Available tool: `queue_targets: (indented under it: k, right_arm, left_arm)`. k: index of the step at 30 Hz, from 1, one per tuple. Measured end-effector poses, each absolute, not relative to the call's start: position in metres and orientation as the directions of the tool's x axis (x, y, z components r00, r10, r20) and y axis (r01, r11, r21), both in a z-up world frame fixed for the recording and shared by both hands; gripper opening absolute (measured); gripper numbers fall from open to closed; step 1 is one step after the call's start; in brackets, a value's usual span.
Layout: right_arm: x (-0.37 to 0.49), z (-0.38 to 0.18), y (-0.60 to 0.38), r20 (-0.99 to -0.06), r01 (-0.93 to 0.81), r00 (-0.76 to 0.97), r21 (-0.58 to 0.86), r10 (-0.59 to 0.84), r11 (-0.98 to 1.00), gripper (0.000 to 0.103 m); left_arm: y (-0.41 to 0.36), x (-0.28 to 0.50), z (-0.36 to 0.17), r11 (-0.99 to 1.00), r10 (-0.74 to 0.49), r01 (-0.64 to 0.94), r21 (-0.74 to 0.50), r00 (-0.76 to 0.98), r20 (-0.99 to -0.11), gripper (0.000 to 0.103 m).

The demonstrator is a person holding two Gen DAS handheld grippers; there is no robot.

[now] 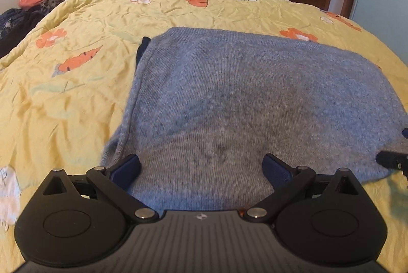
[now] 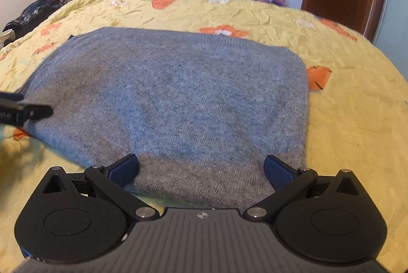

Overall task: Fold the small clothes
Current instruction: 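Move both open grippers to the folded sweater's edge and close them on it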

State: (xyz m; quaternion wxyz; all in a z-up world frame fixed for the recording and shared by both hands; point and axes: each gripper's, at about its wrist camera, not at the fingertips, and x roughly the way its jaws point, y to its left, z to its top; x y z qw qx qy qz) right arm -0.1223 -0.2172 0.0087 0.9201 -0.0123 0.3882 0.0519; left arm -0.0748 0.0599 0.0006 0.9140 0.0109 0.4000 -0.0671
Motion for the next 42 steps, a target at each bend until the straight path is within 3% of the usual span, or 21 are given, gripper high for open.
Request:
queue_targets:
  k: [8,14,18,23,30,31,32,33,34,42]
  right_arm:
    - [-0.105,0.048,-0.164,-0.618,-0.203,0.764,0.046,0.187,0.978,0.103]
    - [-0.042,0.066,-0.086,-0.659,-0.29,0.717,0.016,0.228,0.957,0.103]
    - [-0.003,0.066,-0.035,-0.684,-0.339,0.686,0.0,0.247,0.941,0.103]
    - [0.025,0.061,0.003,-0.713,-0.344,0.652,0.028,0.26,0.939,0.103]
    - [0.039,0.05,0.017,-0.751,-0.372,0.618,-0.019,0.232,0.928,0.103]
    - [0.043,0.049,0.017,-0.757,-0.363,0.615,-0.025,0.219,0.932,0.103]
    - [0.048,0.05,0.017,-0.764,-0.35,0.613,-0.033,0.202,0.936,0.103]
    - [0.053,0.052,0.017,-0.77,-0.351,0.607,-0.036,0.198,0.936,0.103]
    - [0.058,0.054,0.02,-0.777,-0.359,0.598,-0.037,0.199,0.932,0.103]
    - [0.089,0.051,0.057,-0.843,-0.409,0.529,-0.153,0.098,0.899,0.103]
  left_arm:
    - [0.09,-0.096,0.013,0.978,-0.194,0.074,-0.195,0.665,-0.721,0.103]
    - [0.162,-0.104,0.007,0.821,-0.427,-0.037,-0.57,0.623,-0.655,0.103]
    - [0.199,-0.097,-0.009,0.636,-0.591,-0.075,-0.768,0.593,-0.547,0.103]
    - [0.224,-0.081,-0.021,0.5,-0.667,-0.108,-0.859,0.585,-0.461,0.103]
    - [0.213,-0.059,-0.019,0.521,-0.655,-0.121,-0.845,0.578,-0.487,0.102]
    - [0.211,-0.057,-0.019,0.528,-0.649,-0.115,-0.841,0.585,-0.487,0.1]
    - [0.208,-0.056,-0.019,0.538,-0.646,-0.109,-0.836,0.583,-0.492,0.057]
    - [0.205,-0.054,-0.023,0.54,-0.654,-0.121,-0.833,0.562,-0.506,0.025]
    - [0.203,-0.053,-0.032,0.529,-0.666,-0.146,-0.836,0.538,-0.516,0.009]
    - [0.199,-0.066,-0.042,0.519,-0.669,-0.06,-0.853,0.593,-0.449,0.008]
